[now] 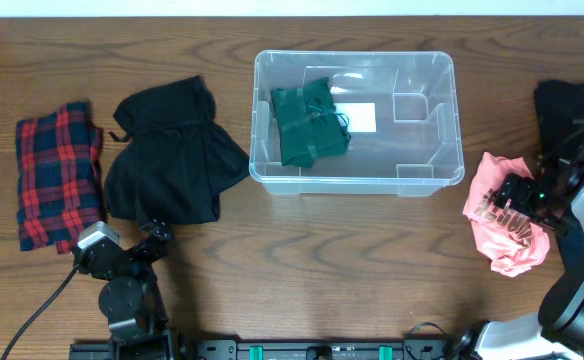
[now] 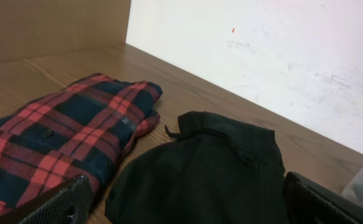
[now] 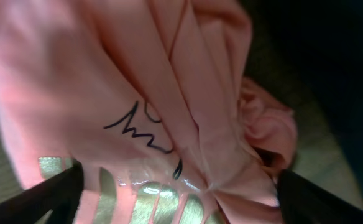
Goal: Pack container
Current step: 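Lower the right gripper onto the pink shirt and grasp it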
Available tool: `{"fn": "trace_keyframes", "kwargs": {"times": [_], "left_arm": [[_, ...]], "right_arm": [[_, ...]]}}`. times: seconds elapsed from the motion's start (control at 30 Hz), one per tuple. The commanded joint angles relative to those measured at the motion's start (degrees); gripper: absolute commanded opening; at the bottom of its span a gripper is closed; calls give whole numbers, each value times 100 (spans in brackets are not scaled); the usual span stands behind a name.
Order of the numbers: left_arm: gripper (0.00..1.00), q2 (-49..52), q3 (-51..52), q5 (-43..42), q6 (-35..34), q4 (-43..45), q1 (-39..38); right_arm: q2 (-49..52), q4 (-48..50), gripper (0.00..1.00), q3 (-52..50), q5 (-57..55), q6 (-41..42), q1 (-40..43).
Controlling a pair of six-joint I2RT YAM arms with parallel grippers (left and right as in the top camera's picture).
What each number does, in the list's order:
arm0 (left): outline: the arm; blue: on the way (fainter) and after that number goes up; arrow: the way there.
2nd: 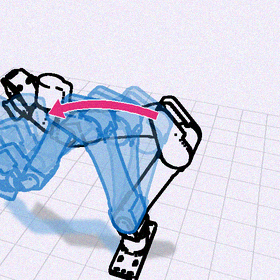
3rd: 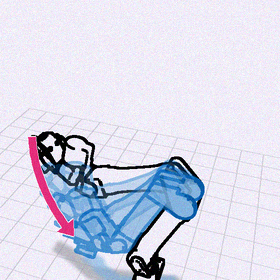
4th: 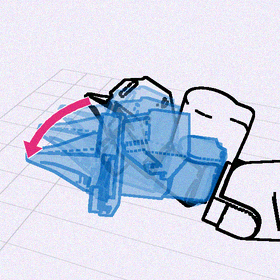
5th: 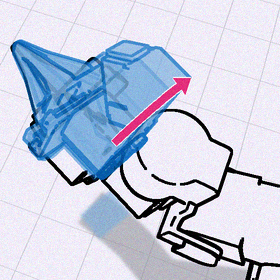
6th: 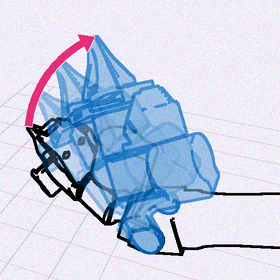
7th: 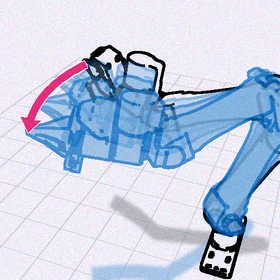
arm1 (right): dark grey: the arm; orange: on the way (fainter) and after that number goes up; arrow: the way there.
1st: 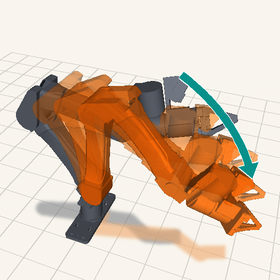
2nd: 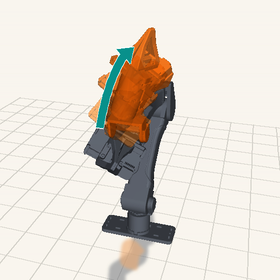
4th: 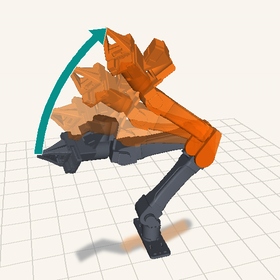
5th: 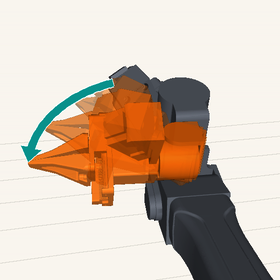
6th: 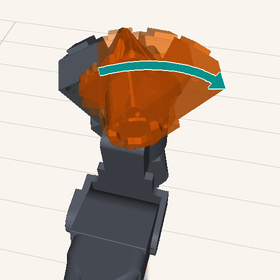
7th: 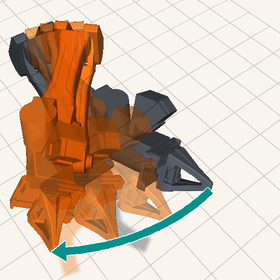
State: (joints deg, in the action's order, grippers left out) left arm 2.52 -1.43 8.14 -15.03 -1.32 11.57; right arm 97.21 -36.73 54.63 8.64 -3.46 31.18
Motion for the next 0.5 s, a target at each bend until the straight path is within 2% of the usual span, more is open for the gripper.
{"fn": "trace_keyframes", "kwargs": {"times": [0.0, 0.07, 0.13, 0.2, 0.3, 0.37, 0.4, 0.47], "left_arm": [[98, -2, 116, 155, -2, -208, -9], [98, -2, 116, 155, -2, -208, -9], [98, -4, 116, 155, -2, -210, -9], [98, -4, 116, 155, -2, -208, -9], [98, -2, 116, 155, -2, -208, -9], [98, -2, 116, 155, -2, -210, -9], [98, -2, 116, 155, -2, -208, -9], [98, -2, 116, 155, -2, -208, -9]], "right_arm": [[317, -55, 99, -50, 114, 85, 35], [452, -81, 99, -50, 229, 83, 35], [527, -125, 91, -50, 459, 81, 35], [540, -157, 77, -48, 691, 83, 35], [533, -164, 49, -33, 960, 83, 37], [527, -195, 33, -17, 1034, 87, 37], [520, -247, 26, 4, 1029, 85, 37], [501, -407, 20, 92, 1025, 92, 37]]}}
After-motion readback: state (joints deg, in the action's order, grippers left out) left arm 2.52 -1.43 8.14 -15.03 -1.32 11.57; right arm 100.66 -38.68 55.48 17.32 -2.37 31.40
